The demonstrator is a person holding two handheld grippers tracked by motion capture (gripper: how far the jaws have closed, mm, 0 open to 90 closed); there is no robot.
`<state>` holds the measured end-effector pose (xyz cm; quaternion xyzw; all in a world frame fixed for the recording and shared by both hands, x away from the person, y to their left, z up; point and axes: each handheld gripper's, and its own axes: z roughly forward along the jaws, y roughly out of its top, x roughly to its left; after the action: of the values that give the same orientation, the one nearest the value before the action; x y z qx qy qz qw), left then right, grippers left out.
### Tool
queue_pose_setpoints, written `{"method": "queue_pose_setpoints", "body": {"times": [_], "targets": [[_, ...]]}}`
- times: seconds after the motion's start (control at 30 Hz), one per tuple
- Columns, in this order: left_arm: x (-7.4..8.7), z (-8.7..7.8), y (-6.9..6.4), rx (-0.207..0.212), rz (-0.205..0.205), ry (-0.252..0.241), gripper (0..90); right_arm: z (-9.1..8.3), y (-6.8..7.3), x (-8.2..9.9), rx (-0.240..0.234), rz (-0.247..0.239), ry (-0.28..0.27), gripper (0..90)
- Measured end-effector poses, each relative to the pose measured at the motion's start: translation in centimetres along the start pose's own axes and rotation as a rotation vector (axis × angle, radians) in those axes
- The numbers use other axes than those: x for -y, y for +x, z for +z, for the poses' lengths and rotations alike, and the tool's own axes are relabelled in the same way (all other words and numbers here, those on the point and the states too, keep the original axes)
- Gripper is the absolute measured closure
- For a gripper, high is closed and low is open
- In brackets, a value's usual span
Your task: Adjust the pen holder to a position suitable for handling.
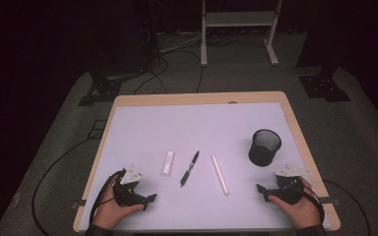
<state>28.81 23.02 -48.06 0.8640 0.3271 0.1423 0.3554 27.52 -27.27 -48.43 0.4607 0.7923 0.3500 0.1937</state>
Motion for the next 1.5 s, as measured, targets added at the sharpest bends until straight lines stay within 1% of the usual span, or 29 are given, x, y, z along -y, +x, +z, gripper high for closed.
{"method": "queue_pose_setpoints", "body": {"times": [0.13,0.23,0.27,0.3,0.47,0.57,0.63,0.87,1.03,1.07,1.13,1.2,1.33,1.5], "targets": [[0.0,0.0,0.0,0.001,0.0,0.001,0.0,0.0,0.0,0.0,0.0,0.0,0.0,13.2],[0.0,0.0,0.0,0.002,0.0,0.003,0.0,-0.1,0.0,0.0,-0.001,0.008,-0.002,15.0],[0.0,0.0,0.0,0.002,-0.001,0.001,0.0,-0.2,-0.2,0.1,0.008,0.021,-0.01,19.9],[0.0,0.0,0.0,0.001,-0.001,0.001,0.0,-0.2,-0.3,0.1,0.007,0.021,-0.011,20.8],[0.0,0.0,0.0,0.0,0.0,0.0,0.0,-0.3,-0.2,0.1,0.011,0.014,-0.009,21.0],[0.0,0.0,0.0,0.0,0.001,0.0,0.0,-0.2,-0.3,0.1,0.003,0.012,-0.008,19.7],[0.0,0.0,0.0,0.0,0.001,0.0,0.0,-0.2,-0.2,0.1,0.009,0.009,-0.005,20.0],[0.0,0.0,0.0,0.001,0.0,0.003,0.0,-0.5,-0.5,0.0,0.003,0.004,-0.001,26.1],[0.0,0.0,0.0,0.0,0.0,0.0,0.0,-0.5,-0.5,-0.2,0.006,0.001,0.008,28.0],[0.0,0.0,0.0,0.002,0.0,0.005,0.0,-0.6,-0.5,-0.3,0.007,-0.003,0.016,31.4],[0.0,0.0,0.0,0.002,-0.001,0.004,0.0,-0.7,-0.5,-0.3,0.008,-0.003,0.022,32.7],[0.0,0.0,0.0,0.001,0.0,0.003,0.0,-0.9,-0.6,-0.3,0.016,-0.001,0.024,33.4],[0.0,0.0,0.0,0.001,0.0,0.003,0.0,-1.2,-0.8,-0.5,0.014,-0.002,0.024,33.3],[0.0,0.0,0.0,0.001,-0.001,0.002,0.0,-1.8,-1.1,-1.2,0.011,-0.001,0.017,33.8]]}}
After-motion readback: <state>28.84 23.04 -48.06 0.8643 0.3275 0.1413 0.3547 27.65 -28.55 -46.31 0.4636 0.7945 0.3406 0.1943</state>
